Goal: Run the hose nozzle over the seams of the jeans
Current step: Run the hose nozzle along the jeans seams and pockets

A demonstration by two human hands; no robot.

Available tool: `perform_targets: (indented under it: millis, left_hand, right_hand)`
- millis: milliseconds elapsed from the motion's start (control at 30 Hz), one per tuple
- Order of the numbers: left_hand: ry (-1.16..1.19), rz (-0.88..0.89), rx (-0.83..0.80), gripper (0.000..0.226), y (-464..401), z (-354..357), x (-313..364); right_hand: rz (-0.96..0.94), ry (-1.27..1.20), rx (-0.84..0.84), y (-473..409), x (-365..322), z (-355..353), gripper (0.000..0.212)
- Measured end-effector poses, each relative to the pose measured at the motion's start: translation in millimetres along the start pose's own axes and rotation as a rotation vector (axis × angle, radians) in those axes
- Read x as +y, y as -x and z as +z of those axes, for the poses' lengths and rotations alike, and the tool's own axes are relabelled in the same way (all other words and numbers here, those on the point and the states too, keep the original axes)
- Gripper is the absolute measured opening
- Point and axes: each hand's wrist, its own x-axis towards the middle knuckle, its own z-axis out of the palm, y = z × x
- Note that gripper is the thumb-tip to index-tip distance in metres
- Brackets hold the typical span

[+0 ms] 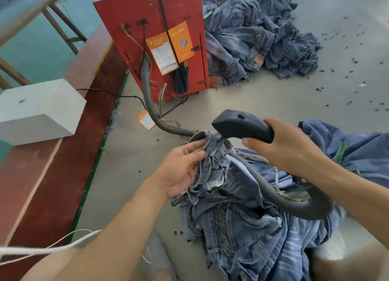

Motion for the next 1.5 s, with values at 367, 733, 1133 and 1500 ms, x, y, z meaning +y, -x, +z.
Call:
perform_targets:
  millis: [367, 733, 1133, 1500]
  left_hand:
    - [-0.189, 0.071, 0.129, 0.029, -4, 1, 8]
    - [-0.077, 0.014, -0.035, 0.031, 1, -1, 4]
    - [0.008, 0.001, -0.134, 0.043, 7, -11, 21]
    - [-0.080, 0.074, 0.095, 0.031, 0, -17, 21]
  right_hand:
    - [0.005, -0.651, -0.150, -11, 5, -39, 0.027]
    - [-0.217, -0.008, -0.249, -7, -2, -26, 0.017]
    - [-0.170, -0.028, -0.095, -9, 11, -43, 0.023]
    - [-0.272, 0.101, -0.119, -4, 11, -22, 0.026]
